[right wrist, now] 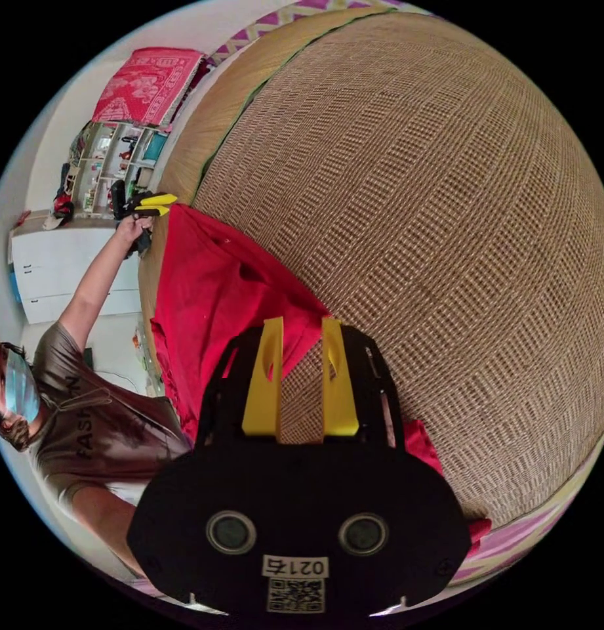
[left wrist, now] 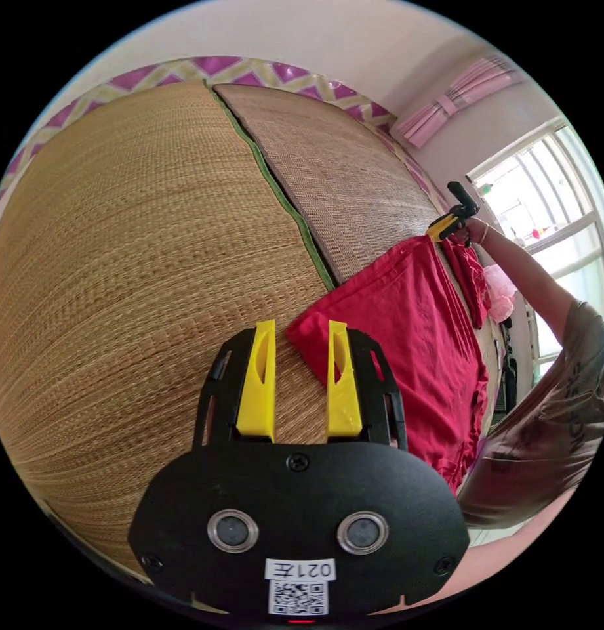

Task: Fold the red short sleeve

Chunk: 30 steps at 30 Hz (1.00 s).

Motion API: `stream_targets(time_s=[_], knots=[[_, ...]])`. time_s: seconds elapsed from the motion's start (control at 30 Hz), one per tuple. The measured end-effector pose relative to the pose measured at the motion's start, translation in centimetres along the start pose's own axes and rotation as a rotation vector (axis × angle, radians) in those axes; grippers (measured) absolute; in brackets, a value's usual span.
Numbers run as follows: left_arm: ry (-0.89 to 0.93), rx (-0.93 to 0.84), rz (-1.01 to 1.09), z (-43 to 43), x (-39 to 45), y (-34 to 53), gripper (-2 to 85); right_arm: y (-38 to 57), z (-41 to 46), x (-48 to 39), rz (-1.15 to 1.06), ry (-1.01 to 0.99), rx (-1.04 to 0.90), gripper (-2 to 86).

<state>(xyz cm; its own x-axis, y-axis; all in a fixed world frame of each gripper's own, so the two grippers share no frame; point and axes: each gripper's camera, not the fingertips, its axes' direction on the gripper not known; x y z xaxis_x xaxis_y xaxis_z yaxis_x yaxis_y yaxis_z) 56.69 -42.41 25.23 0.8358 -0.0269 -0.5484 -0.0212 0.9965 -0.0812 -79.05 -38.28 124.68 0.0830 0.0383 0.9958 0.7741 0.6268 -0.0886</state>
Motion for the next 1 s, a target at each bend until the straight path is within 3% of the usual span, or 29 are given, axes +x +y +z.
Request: stream_targets(time_s=[0.2, 0.33, 0.37, 0.63, 0.8, 1.0], knots=[[0.035, 0.008, -0.03, 3.3, -2.7, 0.3, 10.3, 3.2, 1.5, 3.1, 0.037, -0.05, 0.051, 8.7], [0.072, -0.03, -0.042, 6.3, -3.9, -0.6, 4.0, 4.8, 2.7, 4.6, 0.059, -0.097, 0.068, 7.6], [0.068, -0.015, -0.046, 6.6, -4.0, -0.9, 0.7, 5.3, 3.3, 4.9, 0.056, -0.109, 0.062, 5.5], [0.122, 0.124, 0.013, 4.4, -4.3, -0.6, -0.9, 10.6, 3.0, 4.5, 0.014, -0.059, 0.154, 0.6], [0.217, 0.273, 0.127, -0.9, -0.3, 2.7, -0.9, 18.7, 0.7, -0.8, -0.106, -0.147, 0.308, 0.4], [0.259, 0.362, 0.274, -8.6, 9.1, 11.9, -1.0, 31.6, -0.1, -12.3, -0.326, -0.168, 0.351, 0.4]])
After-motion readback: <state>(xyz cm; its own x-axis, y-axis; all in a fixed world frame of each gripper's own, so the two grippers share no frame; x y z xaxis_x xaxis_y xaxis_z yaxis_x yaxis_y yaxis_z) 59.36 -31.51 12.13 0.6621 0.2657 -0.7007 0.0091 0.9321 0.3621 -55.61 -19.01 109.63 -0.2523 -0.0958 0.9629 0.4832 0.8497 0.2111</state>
